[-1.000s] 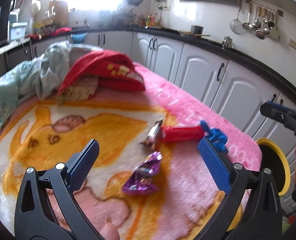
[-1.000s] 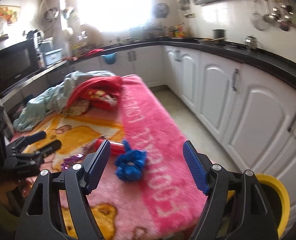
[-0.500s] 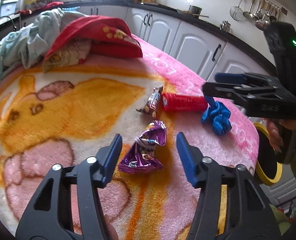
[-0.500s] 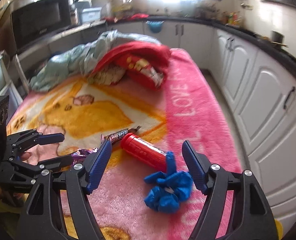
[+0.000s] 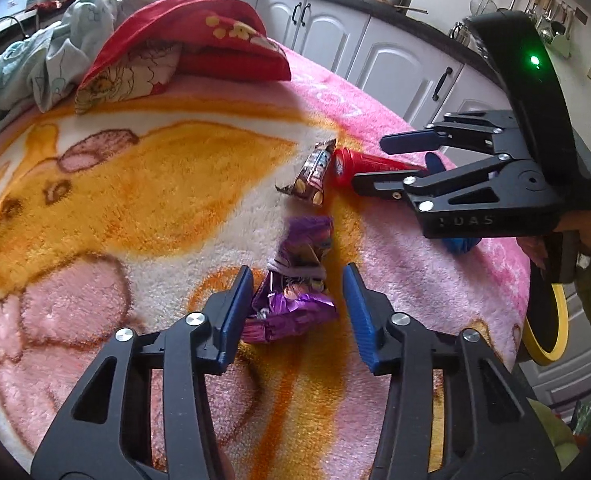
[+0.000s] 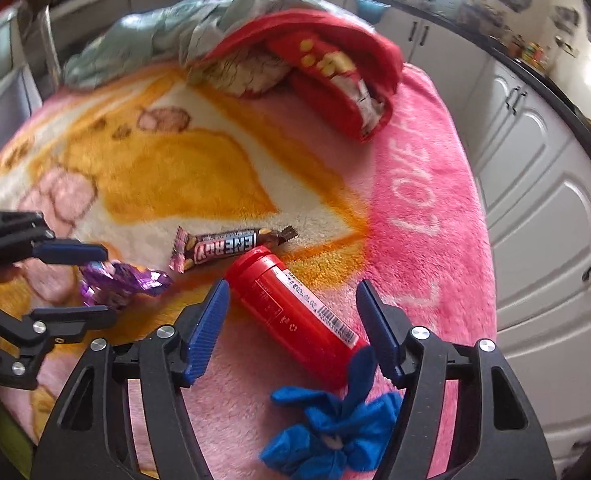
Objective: Collect trash
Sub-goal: 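Grasp the purple wrapper with the left tool while the right tool grasps the red bottle, then carry the purple wrapper and red bottle over the yellow-rimmed bin with both tools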
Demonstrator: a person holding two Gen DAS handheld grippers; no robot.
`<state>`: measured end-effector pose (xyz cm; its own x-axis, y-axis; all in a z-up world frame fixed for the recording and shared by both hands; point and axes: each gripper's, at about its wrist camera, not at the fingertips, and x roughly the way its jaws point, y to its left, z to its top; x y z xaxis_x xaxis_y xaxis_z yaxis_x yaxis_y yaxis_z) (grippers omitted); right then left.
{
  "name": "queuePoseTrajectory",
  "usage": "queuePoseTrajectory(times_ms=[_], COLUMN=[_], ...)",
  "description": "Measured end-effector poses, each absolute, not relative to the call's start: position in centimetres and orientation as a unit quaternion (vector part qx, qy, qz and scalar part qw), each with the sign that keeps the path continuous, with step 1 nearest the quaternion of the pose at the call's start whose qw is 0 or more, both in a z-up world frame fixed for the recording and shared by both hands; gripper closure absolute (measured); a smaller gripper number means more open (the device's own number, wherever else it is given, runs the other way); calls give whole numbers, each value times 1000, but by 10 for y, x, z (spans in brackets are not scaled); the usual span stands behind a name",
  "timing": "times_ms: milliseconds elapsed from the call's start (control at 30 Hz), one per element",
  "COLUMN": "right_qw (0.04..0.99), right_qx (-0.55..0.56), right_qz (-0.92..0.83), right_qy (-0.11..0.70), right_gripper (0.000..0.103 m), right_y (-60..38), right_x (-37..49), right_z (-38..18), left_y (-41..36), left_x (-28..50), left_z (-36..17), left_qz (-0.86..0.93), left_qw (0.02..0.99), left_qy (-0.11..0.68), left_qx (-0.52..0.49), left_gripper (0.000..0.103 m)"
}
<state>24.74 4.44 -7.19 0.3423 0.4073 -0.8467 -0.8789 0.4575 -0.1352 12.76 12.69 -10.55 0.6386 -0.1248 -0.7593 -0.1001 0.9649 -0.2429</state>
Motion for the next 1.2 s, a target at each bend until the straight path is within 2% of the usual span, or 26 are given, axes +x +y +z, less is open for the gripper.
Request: queuePoseTrajectory(times_ms=[100, 133, 233, 400, 800, 1200], right_qw=[744, 738, 728, 729, 769, 838], right_qx=[-325, -333, -358, -357, -197, -94], right_qz=[431, 435, 435, 447, 499, 435], right_qy=[393, 395, 390, 375, 349, 317], right_gripper=[52, 57, 60, 67, 68, 68], right_y=[53, 56, 64, 68, 16, -87], right_x=[250, 249, 245, 234, 206, 187], right_z=[-80, -82, -89, -89, -38, 2], left_y=[126, 125, 125, 128, 120, 54], left_x=[128, 128, 128, 126, 111, 124], left_z=[-107, -107, -108, -107, -67, -37], left_qz=[-7, -7, -5, -10, -30, -89], left_qw=[895, 894, 893, 893, 911, 922], left_qy=[427, 428, 430, 429, 386, 355], left_qx=[-131, -130, -130, -136, -142, -126], left_gripper=[67, 67, 73, 75, 80, 80])
